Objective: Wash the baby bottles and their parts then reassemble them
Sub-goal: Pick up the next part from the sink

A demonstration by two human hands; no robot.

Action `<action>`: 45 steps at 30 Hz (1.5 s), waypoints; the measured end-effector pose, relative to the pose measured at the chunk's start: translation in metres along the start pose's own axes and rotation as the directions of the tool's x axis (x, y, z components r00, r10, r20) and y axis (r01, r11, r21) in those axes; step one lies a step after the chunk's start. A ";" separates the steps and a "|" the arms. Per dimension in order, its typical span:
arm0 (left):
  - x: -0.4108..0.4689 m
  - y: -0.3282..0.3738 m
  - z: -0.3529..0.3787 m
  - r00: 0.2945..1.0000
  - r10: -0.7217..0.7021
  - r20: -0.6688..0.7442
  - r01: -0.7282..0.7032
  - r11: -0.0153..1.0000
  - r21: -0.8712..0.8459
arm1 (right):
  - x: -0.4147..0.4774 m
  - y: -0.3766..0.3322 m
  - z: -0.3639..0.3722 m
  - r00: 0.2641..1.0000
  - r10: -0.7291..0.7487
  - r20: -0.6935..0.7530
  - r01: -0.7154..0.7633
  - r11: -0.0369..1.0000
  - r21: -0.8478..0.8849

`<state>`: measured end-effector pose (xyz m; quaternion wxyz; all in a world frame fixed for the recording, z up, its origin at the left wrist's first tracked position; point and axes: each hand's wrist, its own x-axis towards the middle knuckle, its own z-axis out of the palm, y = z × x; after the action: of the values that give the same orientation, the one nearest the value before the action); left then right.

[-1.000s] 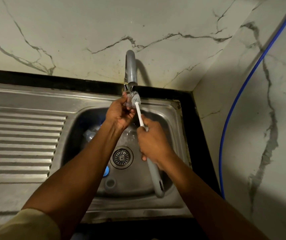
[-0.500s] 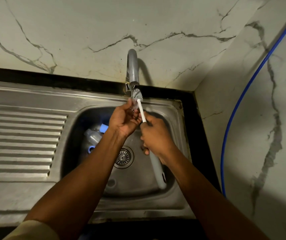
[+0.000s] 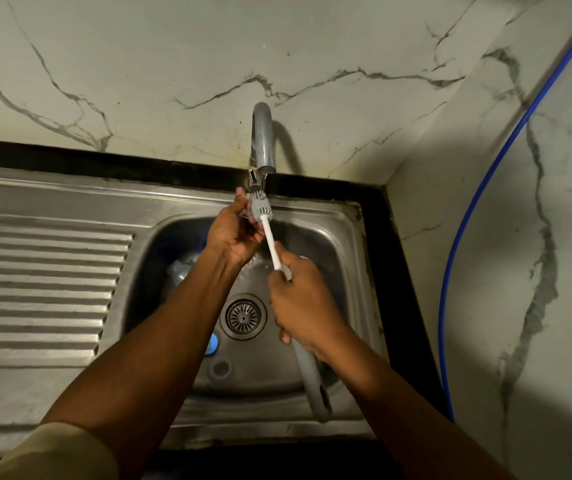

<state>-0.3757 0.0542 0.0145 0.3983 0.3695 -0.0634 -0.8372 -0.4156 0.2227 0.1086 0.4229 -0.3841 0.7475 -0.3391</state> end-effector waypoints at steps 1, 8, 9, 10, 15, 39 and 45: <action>-0.001 -0.001 -0.001 1.000 -0.010 -0.001 0.010 1.000 0.005 | -0.001 0.001 0.000 1.000 0.012 0.003 -0.012 1.000 0.005; -0.008 -0.012 0.009 0.999 -0.033 -0.032 0.034 0.999 0.028 | 0.014 0.000 -0.008 0.998 0.057 -0.029 -0.058 0.998 -0.003; -0.005 -0.009 0.008 0.999 -0.032 -0.038 0.032 0.999 0.002 | 0.007 0.002 -0.004 0.999 0.041 -0.010 -0.041 0.999 -0.021; -0.003 -0.008 0.008 0.999 -0.039 -0.036 0.039 0.999 -0.002 | 0.005 0.003 -0.004 0.999 0.033 -0.007 -0.034 0.999 -0.029; -0.014 -0.018 0.023 0.996 -0.094 0.006 0.093 0.992 0.084 | 0.030 -0.009 -0.017 0.994 0.075 -0.083 -0.067 0.993 0.093; -0.006 -0.019 0.010 0.996 -0.076 -0.034 0.080 0.989 0.125 | 0.026 -0.002 -0.012 0.993 0.077 -0.084 -0.070 0.994 0.087; 0.005 -0.009 0.000 0.991 0.029 -0.133 -0.018 0.997 0.080 | 0.003 0.006 -0.007 1.000 0.022 -0.005 -0.022 0.995 -0.093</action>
<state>-0.3831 0.0563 0.0075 0.3967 0.4395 -0.0734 -0.8025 -0.4245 0.2243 0.1051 0.4068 -0.3945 0.7673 -0.3001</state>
